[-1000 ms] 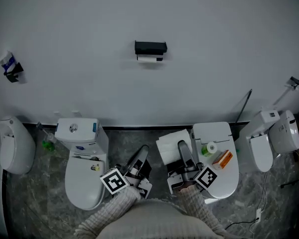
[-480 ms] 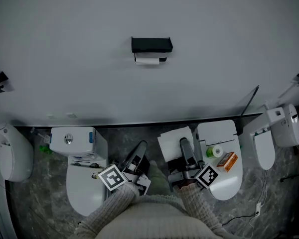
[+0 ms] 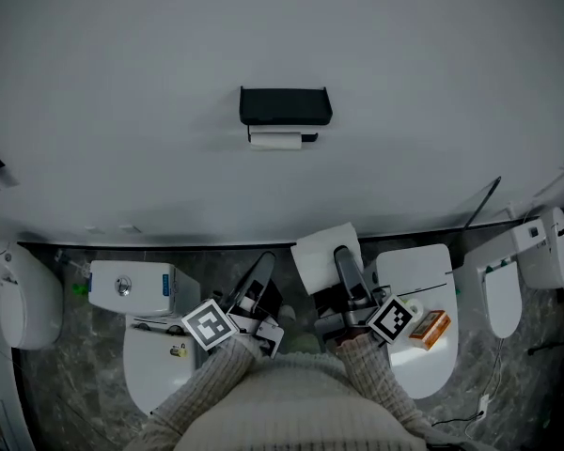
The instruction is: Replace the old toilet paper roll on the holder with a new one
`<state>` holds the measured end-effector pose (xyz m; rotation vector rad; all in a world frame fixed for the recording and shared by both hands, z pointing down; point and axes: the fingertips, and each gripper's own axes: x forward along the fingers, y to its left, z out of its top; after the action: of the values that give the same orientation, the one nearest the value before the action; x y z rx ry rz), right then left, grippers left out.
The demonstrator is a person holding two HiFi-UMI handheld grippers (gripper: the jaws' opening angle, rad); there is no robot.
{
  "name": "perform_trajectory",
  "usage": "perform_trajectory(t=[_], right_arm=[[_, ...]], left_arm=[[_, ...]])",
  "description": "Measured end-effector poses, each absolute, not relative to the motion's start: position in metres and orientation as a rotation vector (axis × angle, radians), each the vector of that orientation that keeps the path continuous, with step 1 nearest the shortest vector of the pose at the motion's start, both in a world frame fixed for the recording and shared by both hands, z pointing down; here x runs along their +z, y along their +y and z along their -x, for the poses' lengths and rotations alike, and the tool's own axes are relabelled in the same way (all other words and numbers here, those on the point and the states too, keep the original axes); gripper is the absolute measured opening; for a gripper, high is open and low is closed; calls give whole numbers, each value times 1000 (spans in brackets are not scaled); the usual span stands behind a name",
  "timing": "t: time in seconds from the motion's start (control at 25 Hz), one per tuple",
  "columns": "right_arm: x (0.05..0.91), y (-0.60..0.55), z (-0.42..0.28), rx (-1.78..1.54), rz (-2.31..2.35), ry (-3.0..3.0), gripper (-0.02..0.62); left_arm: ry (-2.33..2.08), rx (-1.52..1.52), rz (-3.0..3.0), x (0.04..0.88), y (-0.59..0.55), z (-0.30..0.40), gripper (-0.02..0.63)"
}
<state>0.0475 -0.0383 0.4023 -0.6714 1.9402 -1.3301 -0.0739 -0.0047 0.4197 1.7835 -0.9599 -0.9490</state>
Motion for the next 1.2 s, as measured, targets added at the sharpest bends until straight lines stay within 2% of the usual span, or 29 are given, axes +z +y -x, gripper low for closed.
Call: perform_trajectory(t=[0.48, 1.2], right_arm=[[407, -123, -52, -1375, 629, 1979, 439], [409, -151, -40, -1411, 627, 1928, 439]], left_arm=[[-988, -1041, -1766, 412, -97, 66, 0], [-940, -1021, -1747, 403, -140, 77, 5]])
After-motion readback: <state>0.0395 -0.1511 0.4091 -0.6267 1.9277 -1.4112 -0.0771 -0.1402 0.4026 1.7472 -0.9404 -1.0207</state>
